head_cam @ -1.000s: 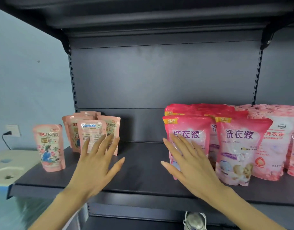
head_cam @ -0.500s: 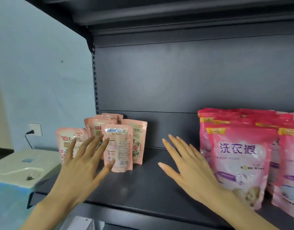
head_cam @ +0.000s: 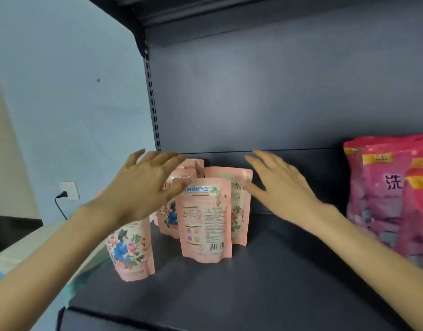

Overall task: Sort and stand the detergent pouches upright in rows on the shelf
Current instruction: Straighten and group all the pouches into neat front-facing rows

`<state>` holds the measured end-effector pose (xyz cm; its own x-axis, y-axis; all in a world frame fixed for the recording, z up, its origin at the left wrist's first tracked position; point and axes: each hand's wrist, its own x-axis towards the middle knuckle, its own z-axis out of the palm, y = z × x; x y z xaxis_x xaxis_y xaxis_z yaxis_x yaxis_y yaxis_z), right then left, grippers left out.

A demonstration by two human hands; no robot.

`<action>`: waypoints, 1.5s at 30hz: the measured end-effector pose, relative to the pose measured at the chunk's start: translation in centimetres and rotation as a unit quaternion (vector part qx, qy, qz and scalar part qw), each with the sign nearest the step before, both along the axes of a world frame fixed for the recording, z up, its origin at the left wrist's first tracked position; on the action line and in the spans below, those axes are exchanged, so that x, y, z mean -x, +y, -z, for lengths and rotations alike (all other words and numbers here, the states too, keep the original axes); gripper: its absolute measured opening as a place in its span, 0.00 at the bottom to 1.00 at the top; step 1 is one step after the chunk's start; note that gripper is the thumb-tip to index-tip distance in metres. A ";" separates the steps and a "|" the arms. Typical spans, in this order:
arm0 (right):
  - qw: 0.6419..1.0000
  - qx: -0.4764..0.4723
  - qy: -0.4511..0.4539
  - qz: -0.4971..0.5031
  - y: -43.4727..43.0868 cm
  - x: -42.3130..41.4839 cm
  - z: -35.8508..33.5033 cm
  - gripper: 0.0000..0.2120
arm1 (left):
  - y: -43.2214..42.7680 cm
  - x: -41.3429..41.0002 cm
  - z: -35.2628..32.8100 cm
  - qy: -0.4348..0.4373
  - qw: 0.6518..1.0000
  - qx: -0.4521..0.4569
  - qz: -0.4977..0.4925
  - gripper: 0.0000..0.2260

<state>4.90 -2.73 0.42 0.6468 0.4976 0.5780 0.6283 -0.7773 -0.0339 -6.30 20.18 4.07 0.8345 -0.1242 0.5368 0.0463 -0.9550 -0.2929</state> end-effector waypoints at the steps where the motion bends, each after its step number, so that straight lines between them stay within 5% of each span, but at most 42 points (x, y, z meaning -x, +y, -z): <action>1: 1.000 -0.012 0.002 0.006 0.2 -0.4 -0.4 0.29 | 0.2 -0.4 -0.3 0.004 1.000 0.000 0.007 0.36; 5: 0.999 -0.009 0.032 0.000 0.9 -1.5 -2.1 0.28 | 0.5 -2.6 -2.2 0.042 0.998 0.001 0.049 0.34; 7: 0.997 0.002 0.071 -0.006 1.6 -1.9 -2.5 0.26 | 0.2 -4.3 -3.2 0.080 0.994 0.022 0.072 0.26; 13: 0.983 -0.004 0.181 -0.012 4.0 -3.6 -3.5 0.09 | 0.0 -9.9 -4.4 0.189 0.974 -0.003 0.128 0.17; 17: 0.976 -0.027 0.213 -0.026 4.1 -4.7 -4.2 0.10 | 0.5 -12.0 -4.1 0.251 0.956 0.001 0.149 0.12; 28: 0.940 -0.168 0.280 -0.100 2.7 -6.8 -3.0 0.04 | 1.4 -13.9 -4.1 0.192 0.967 -0.047 0.164 0.05; 33: 0.914 -0.228 0.310 -0.129 1.7 -7.4 -1.9 0.03 | 1.1 -14.4 -4.1 0.241 0.958 0.006 0.156 0.05; 45: 0.892 -0.353 0.243 -0.140 1.1 -9.2 -2.6 0.06 | -0.6 -16.1 -5.2 0.246 0.948 0.076 0.185 0.04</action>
<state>14.13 -1.59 3.06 0.8136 0.3016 0.4971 0.5727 -0.2680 -0.7747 9.82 19.60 9.25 0.9034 -0.4092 0.1283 -0.4063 -0.9124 -0.0493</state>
